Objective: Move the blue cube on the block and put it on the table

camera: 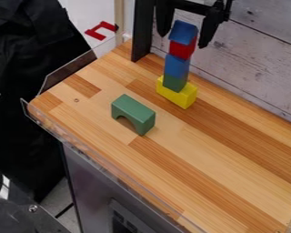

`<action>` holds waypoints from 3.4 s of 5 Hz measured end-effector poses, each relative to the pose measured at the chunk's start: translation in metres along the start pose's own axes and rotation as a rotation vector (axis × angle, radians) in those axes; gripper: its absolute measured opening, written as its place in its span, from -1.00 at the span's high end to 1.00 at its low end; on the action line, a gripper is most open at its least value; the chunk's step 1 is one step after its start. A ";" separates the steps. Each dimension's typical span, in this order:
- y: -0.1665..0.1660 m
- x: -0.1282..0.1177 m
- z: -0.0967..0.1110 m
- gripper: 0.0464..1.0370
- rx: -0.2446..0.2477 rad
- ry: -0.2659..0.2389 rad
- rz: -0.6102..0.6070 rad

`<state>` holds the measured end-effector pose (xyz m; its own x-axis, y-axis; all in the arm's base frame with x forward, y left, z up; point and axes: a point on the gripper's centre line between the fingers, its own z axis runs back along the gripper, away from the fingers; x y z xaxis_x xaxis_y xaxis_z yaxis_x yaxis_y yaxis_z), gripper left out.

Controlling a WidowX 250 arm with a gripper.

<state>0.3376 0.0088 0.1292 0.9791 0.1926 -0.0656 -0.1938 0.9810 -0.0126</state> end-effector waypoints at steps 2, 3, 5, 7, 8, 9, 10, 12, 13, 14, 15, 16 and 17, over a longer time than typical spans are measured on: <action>0.004 0.001 -0.003 0.05 -0.003 -0.017 0.033; 0.005 0.001 -0.003 0.05 -0.003 -0.015 0.039; 0.003 -0.002 0.023 0.05 0.038 -0.071 0.044; -0.050 -0.026 0.015 0.05 -0.021 -0.068 -0.100; -0.078 -0.041 -0.013 0.05 -0.029 -0.005 -0.204; -0.098 -0.048 -0.026 0.05 -0.026 0.009 -0.280; -0.110 -0.053 -0.040 0.05 -0.007 0.047 -0.332; -0.122 -0.042 -0.057 0.05 0.010 0.057 -0.361; -0.116 -0.038 -0.059 0.05 0.020 0.054 -0.345; -0.105 -0.037 -0.071 0.05 0.016 0.056 -0.308; -0.091 -0.035 -0.082 0.05 -0.011 0.057 -0.266; -0.087 -0.037 -0.096 0.05 -0.037 0.069 -0.246; -0.088 -0.037 -0.107 0.05 -0.059 0.082 -0.241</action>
<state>0.3118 -0.0876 0.0264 0.9896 -0.0513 -0.1347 0.0385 0.9946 -0.0960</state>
